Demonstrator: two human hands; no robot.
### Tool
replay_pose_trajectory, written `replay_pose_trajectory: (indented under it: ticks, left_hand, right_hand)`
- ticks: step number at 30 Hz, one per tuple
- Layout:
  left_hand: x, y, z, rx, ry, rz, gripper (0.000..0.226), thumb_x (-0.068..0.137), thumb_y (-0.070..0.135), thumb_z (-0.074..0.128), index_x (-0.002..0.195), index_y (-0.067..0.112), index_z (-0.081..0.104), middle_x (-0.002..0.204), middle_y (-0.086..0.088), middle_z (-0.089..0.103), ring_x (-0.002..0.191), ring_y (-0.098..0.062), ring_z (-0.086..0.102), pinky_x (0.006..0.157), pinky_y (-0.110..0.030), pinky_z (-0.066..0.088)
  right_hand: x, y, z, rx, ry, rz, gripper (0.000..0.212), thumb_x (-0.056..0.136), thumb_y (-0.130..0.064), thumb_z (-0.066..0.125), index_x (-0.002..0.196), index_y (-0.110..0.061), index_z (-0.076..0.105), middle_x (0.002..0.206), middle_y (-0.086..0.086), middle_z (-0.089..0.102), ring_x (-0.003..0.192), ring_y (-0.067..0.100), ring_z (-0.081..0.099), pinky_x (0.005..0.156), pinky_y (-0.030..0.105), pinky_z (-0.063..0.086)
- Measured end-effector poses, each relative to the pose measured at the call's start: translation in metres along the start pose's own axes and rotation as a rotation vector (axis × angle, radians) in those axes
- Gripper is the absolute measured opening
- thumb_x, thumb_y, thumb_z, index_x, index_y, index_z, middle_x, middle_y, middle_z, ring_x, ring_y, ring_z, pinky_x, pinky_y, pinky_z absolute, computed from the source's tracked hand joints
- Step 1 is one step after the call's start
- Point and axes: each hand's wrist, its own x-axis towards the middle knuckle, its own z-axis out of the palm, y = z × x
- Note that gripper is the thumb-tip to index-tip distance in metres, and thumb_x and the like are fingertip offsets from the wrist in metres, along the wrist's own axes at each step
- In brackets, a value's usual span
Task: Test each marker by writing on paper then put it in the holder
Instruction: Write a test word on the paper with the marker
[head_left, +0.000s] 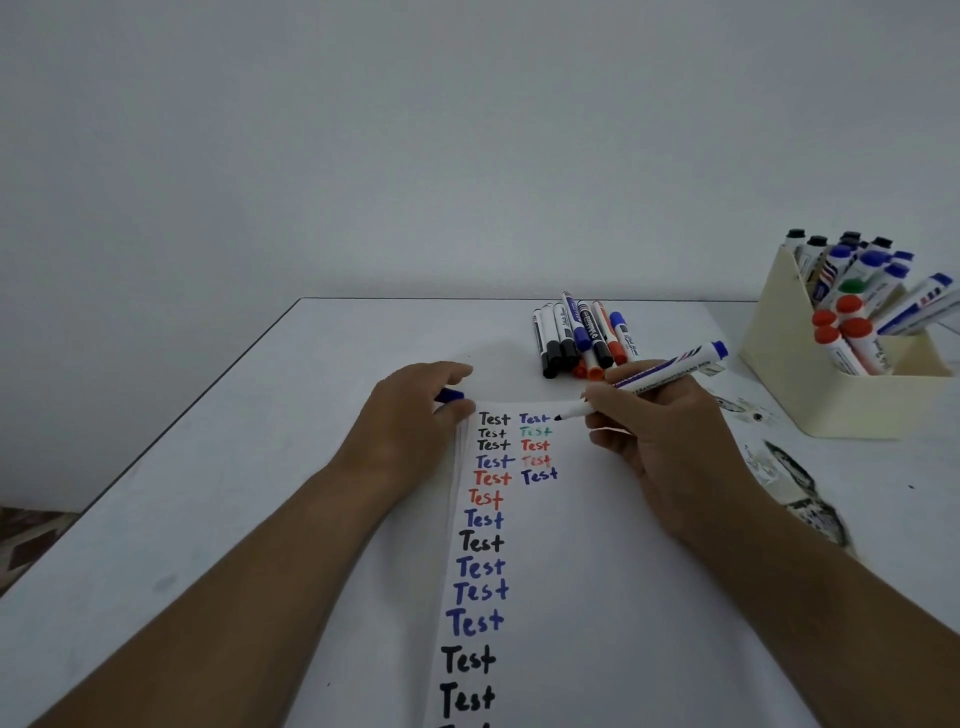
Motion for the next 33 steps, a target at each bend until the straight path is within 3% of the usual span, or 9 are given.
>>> replay_pose_trajectory:
  ticks: [3,8,14,18,23,28,33]
  left_hand:
    - [-0.003,0.011,-0.002,-0.111,0.0,0.067,0.028,0.089,0.032,0.072,0.116,0.026,0.071,0.105,0.019,0.065,0.093,0.005,0.06,0.075,-0.001,0.04]
    - [-0.013,0.022,-0.003,-0.245,-0.047,0.073,0.026,0.088,0.026,0.075,0.111,0.034,0.067,0.096,0.019,0.069,0.087,0.005,0.065,0.069,-0.011,0.053]
    - [-0.017,0.029,-0.005,-0.263,-0.099,0.082,0.041,0.089,0.026,0.075,0.118,0.046,0.053,0.092,0.021,0.069,0.083,-0.003,0.07,0.068,-0.016,0.057]
    - [-0.018,0.032,-0.005,-0.273,-0.096,0.116,0.042,0.088,0.024,0.075,0.117,0.045,0.053,0.089,0.023,0.07,0.083,0.004,0.069,0.065,-0.012,0.054]
    - [-0.021,0.036,-0.004,-0.258,-0.072,0.176,0.047,0.086,0.023,0.077,0.116,0.049,0.052,0.087,0.027,0.069,0.085,0.005,0.066,0.074,-0.009,0.051]
    - [-0.024,0.04,-0.003,-0.192,-0.062,0.243,0.056,0.094,0.021,0.068,0.128,0.053,0.038,0.086,0.028,0.062,0.092,0.008,0.06,0.075,-0.003,0.047]
    - [-0.025,0.045,-0.003,-0.182,-0.038,0.262,0.062,0.097,0.015,0.063,0.144,0.043,0.036,0.088,0.025,0.063,0.087,0.014,0.06,0.074,0.0,0.043]
  right_hand:
    - [-0.002,-0.003,0.0,0.031,-0.037,-0.01,0.017,0.086,-0.002,0.074,0.101,-0.002,0.067,0.088,0.02,0.073,0.078,0.029,0.071,0.071,0.032,0.061]
    - [-0.006,-0.01,-0.001,0.234,-0.123,0.022,0.012,0.09,0.011,0.059,0.095,0.0,0.064,0.091,0.024,0.072,0.078,0.032,0.073,0.071,0.035,0.064]
    - [-0.011,-0.011,0.001,0.136,-0.206,-0.043,0.01,0.088,0.006,0.062,0.091,-0.003,0.066,0.09,0.024,0.074,0.078,0.036,0.074,0.071,0.038,0.064]
    - [-0.01,-0.01,0.003,0.042,-0.223,-0.046,0.011,0.087,0.004,0.066,0.095,-0.004,0.066,0.09,0.022,0.075,0.083,0.038,0.075,0.074,0.04,0.064]
    - [-0.012,-0.009,0.005,-0.067,-0.244,-0.059,0.013,0.083,-0.001,0.072,0.094,-0.007,0.069,0.09,0.017,0.076,0.084,0.036,0.076,0.077,0.043,0.063]
    - [-0.014,-0.009,0.008,-0.137,-0.236,-0.087,0.014,0.081,-0.004,0.075,0.092,-0.012,0.071,0.084,0.01,0.077,0.078,0.03,0.076,0.07,0.034,0.064]
    - [-0.015,-0.009,0.01,-0.163,-0.238,-0.135,0.013,0.081,-0.009,0.074,0.092,-0.015,0.071,0.081,0.007,0.078,0.073,0.027,0.076,0.069,0.033,0.064]
